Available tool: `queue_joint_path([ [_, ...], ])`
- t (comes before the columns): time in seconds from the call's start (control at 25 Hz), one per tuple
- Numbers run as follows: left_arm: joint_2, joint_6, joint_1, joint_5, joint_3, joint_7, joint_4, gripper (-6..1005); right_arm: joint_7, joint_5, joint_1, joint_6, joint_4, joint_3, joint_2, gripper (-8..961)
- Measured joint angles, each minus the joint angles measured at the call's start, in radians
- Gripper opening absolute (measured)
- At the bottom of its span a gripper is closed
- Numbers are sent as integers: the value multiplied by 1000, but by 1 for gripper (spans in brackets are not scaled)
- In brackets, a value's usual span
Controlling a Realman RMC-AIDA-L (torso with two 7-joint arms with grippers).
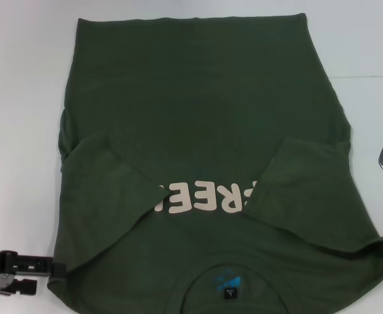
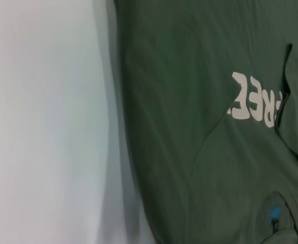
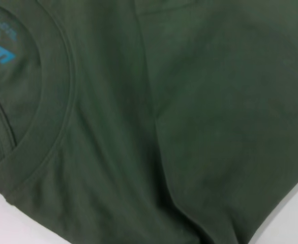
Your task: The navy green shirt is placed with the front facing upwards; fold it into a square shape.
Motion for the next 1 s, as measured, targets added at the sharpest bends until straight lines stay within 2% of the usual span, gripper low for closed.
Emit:
queue_joint_path([
  [0.48,4,-88,-35,26,59,-20,-100,864,-2,7,3,3,2,-2,-1,36],
  [1.0,2,-127,-31,44,69,-1,-106,829,-2,14,0,0,1,-1,-1,35],
])
